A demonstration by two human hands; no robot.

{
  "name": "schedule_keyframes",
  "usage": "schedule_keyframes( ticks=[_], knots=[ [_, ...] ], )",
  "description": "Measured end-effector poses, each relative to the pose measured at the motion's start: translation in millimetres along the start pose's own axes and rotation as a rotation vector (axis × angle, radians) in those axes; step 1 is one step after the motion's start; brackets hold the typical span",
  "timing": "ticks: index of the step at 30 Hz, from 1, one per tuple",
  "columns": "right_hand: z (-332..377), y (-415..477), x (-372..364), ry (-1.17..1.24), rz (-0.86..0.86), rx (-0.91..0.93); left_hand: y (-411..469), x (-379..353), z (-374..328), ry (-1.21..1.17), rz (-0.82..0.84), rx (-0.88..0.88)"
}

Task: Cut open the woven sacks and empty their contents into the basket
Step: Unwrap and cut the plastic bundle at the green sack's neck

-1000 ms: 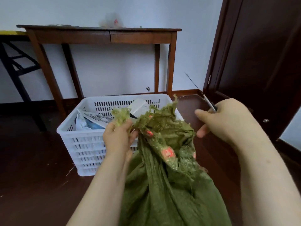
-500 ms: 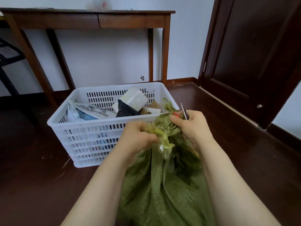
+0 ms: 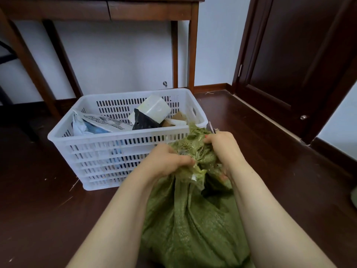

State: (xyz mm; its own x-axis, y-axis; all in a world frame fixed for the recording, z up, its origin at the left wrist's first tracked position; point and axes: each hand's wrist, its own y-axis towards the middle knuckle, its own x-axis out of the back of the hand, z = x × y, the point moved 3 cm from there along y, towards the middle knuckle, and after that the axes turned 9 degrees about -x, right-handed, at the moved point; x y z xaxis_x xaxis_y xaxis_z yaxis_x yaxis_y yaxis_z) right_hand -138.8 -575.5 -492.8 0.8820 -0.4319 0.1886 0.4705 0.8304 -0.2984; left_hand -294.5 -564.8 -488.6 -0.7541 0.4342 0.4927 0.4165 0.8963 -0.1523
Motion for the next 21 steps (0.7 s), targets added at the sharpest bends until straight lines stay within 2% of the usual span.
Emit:
schedule_keyframes(
  ticks=[5, 10, 13, 18, 21],
  knots=[
    [-5.8, -0.4, 4.6, -0.247, 0.054, 0.005, 4.0, -13.7, 7.3, -0.006, -0.044, -0.087],
    [-18.3, 18.9, 3.4, -0.249, -0.116, 0.012, 2.1, -23.8, -1.6, -0.071, -0.123, -0.201],
    [-19.7, 24.6, 4.8, -0.207, -0.155, 0.015, 4.3, -29.1, -0.1, 0.008, -0.225, -0.286],
    [-30.7, 30.9, 1.2, -0.408, -0.264, 0.035, 1.8, -43.7, 0.9, 0.273, -0.336, -0.368],
    [-35.2, 36.1, 3.0, -0.516, -0.317, 0.016, -3.4, -50.7, 0.7, 0.309, -0.340, -0.380]
  ],
)
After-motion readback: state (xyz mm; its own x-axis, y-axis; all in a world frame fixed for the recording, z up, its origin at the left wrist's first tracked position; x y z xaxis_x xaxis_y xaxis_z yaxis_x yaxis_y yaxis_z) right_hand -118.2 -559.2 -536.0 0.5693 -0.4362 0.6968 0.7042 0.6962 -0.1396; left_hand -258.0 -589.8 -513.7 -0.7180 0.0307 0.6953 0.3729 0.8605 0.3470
